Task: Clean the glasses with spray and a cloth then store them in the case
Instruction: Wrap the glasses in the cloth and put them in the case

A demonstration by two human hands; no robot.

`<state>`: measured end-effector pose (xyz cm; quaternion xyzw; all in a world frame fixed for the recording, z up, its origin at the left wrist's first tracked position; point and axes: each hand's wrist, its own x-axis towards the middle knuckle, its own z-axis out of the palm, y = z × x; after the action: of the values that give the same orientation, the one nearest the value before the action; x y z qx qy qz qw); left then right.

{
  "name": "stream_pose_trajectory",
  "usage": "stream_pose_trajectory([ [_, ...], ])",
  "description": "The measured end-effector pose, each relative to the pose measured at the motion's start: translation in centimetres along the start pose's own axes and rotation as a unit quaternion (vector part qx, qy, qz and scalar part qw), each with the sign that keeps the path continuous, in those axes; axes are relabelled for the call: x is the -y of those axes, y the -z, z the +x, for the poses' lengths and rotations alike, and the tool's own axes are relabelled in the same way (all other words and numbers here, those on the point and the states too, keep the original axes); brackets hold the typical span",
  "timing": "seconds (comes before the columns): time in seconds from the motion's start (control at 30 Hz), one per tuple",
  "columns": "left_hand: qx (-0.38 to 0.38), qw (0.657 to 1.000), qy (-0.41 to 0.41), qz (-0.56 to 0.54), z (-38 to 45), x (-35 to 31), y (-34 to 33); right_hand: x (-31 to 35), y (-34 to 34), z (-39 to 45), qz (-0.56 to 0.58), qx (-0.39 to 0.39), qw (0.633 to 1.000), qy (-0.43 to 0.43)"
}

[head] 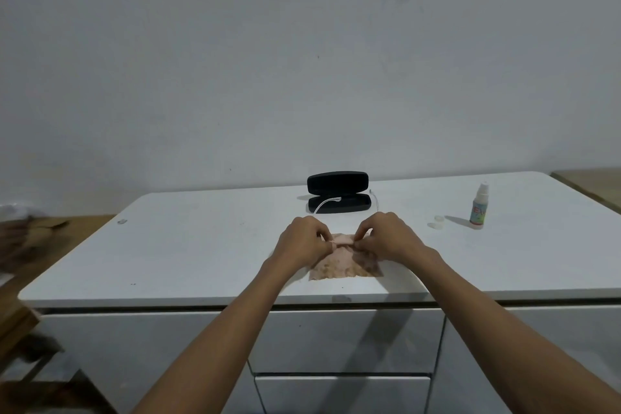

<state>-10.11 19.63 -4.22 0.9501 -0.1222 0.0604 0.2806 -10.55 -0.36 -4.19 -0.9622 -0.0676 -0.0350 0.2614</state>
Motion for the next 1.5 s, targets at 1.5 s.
stream_pose_trajectory([
  [1.5,-0.048,0.988,-0.010,-0.148,-1.6,3.1,0.8,-2.0,0.7,-1.1,0.054,-0.041,0.997,0.037],
])
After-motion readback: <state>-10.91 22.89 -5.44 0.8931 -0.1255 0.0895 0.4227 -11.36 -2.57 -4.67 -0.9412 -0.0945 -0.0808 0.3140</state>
